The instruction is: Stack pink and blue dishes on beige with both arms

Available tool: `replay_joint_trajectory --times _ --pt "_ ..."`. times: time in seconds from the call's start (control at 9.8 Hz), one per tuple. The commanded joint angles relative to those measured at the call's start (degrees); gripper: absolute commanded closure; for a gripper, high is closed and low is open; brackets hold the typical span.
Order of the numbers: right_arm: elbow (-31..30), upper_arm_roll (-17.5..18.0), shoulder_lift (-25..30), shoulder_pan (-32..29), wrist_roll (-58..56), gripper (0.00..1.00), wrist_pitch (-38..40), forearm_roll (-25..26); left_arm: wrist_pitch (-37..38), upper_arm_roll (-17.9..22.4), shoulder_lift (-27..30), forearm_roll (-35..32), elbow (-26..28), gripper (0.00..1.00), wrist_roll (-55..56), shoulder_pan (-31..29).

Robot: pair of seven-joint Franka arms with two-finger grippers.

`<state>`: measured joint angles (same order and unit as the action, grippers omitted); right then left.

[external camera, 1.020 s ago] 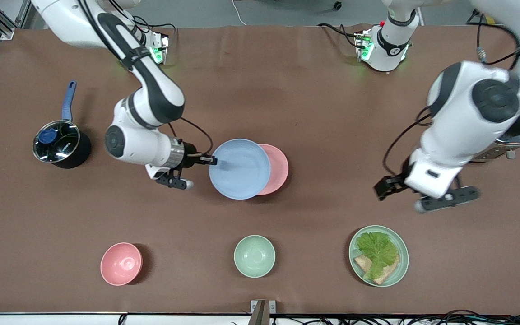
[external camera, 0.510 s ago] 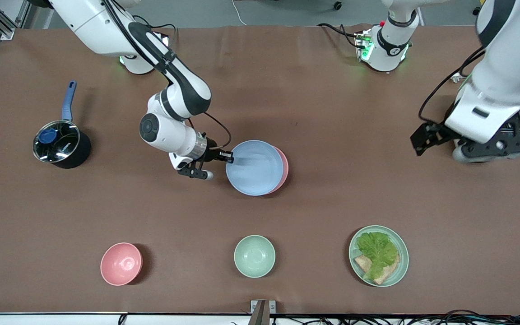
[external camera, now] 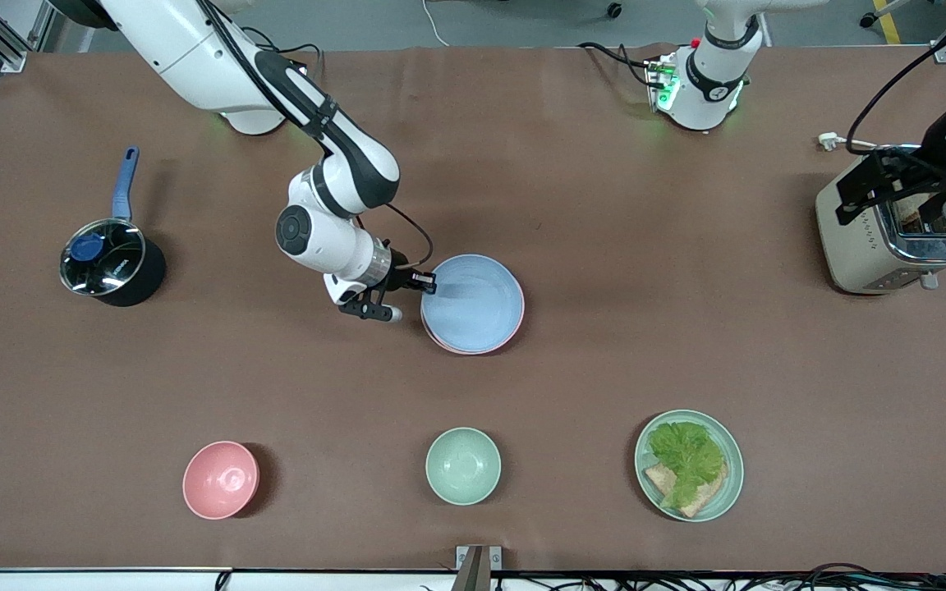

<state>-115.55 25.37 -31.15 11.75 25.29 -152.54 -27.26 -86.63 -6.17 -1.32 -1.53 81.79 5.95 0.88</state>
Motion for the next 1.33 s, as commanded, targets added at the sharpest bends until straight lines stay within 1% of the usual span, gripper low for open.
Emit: replay_joint_trajectory --times 0.0,0.1,0.2,0.31,0.41,0.51,0.61,0.71,0.82,0.92,1.02,1.12,1.22 --pt "-1.2 0.3 1.6 -0.8 0.7 0.13 -0.5 0.5 0.3 1.5 4.1 0.8 7.1 0.0 -0.8 0.9" --pt "-1.3 0.2 3.6 -1.2 0.6 0.0 -0.2 0.7 0.3 1.5 4.6 0.6 7.8 0.0 -0.7 0.8" --pt "-2.3 -0.3 7.3 -2.6 0.6 0.0 2.1 0.8 0.2 1.4 4.1 0.6 7.7 0.0 -0.7 0.9" --pt "-2.9 -1.1 11.8 -5.0 0.6 0.0 6.9 2.8 -0.1 1.4 3.7 0.5 7.5 0.0 -0.7 1.0" --pt "-2.8 -3.1 15.9 -7.3 0.8 0.0 14.3 7.7 -0.4 1.3 3.3 0.4 7.3 0.0 -0.7 1.0" --pt "-2.3 -7.1 19.6 -8.1 0.8 0.0 20.7 15.1 -0.5 1.3 3.2 0.5 7.3 0.0 -0.7 1.1" --pt "-1.0 -12.0 23.0 -8.1 0.9 0.0 27.4 22.6 -0.5 1.3 3.2 0.6 7.3 0.0 -0.7 1.1" --pt "0.9 -15.8 25.8 -8.3 0.6 0.0 31.3 26.7 -0.4 1.2 3.2 0.7 7.4 0.0 -0.8 1.1" --pt "2.9 -20.7 29.0 -8.3 -0.1 0.0 33.1 27.8 -0.4 1.2 3.1 0.7 7.4 0.0 -0.8 1.1" --pt "5.7 -24.1 31.0 -8.3 -3.8 0.0 34.9 27.9 -0.3 1.2 3.0 0.7 7.4 0.0 -0.8 1.1" --pt "10.5 -27.4 31.6 -8.3 -7.6 0.0 42.0 27.8 -0.1 1.2 3.0 0.8 7.4 0.0 -0.7 1.1" --pt "16.3 -29.0 31.3 -8.4 -11.1 0.0 49.8 27.8 0.1 1.2 3.0 0.8 7.4 0.0 -0.8 0.9" --pt "21.6 -30.2 31.2 -9.6 -14.4 0.0 55.7 27.7 0.1 1.2 3.1 0.8 7.4 0.0 -0.7 0.8"
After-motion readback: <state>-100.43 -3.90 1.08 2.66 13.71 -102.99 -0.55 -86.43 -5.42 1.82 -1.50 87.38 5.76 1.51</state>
